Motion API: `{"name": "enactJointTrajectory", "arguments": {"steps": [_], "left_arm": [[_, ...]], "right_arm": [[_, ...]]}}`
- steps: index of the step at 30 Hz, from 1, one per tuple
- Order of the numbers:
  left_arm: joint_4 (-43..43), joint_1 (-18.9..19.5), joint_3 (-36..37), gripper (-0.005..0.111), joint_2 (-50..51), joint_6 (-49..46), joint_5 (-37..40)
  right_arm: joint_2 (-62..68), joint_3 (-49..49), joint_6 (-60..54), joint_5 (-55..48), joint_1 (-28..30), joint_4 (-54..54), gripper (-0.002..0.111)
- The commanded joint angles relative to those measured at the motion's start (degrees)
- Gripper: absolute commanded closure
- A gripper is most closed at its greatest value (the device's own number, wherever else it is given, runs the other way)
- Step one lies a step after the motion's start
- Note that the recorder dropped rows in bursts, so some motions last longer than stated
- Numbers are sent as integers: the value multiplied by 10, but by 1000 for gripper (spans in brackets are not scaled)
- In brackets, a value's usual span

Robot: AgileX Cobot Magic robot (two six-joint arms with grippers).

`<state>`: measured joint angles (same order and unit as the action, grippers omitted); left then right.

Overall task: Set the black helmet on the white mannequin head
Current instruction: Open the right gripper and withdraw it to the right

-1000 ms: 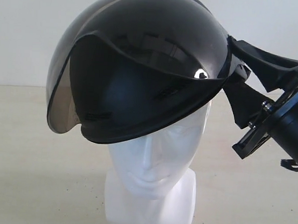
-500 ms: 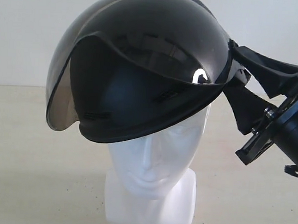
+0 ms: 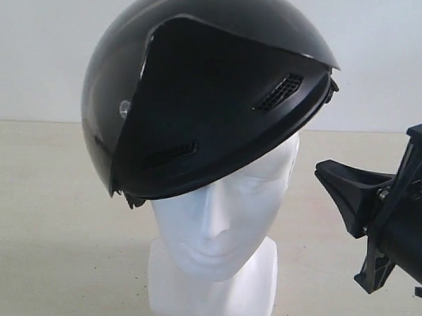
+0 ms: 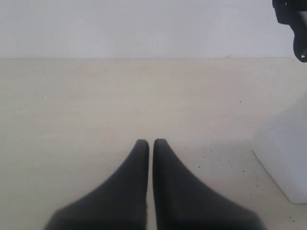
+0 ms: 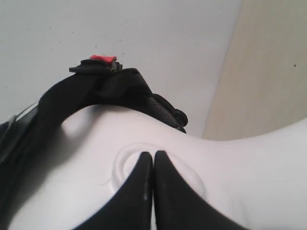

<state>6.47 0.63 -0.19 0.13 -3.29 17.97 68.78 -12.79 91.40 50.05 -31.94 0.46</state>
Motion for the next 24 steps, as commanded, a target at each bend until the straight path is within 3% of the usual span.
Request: {"name": "enactJointTrajectory", "arguments": {"steps": [1,14,24], "left_arm": [[1,-2,2,102,-1,-2,0],[1,-2,2,102,-1,-2,0],[1,-2,2,102,-1,-2,0]], "right_arm": [[-2,1,-15,-18,1,-5,108],[-10,1,-159,-16,1,80,108],[-114,1,-492,-87,1,173,109]]}}
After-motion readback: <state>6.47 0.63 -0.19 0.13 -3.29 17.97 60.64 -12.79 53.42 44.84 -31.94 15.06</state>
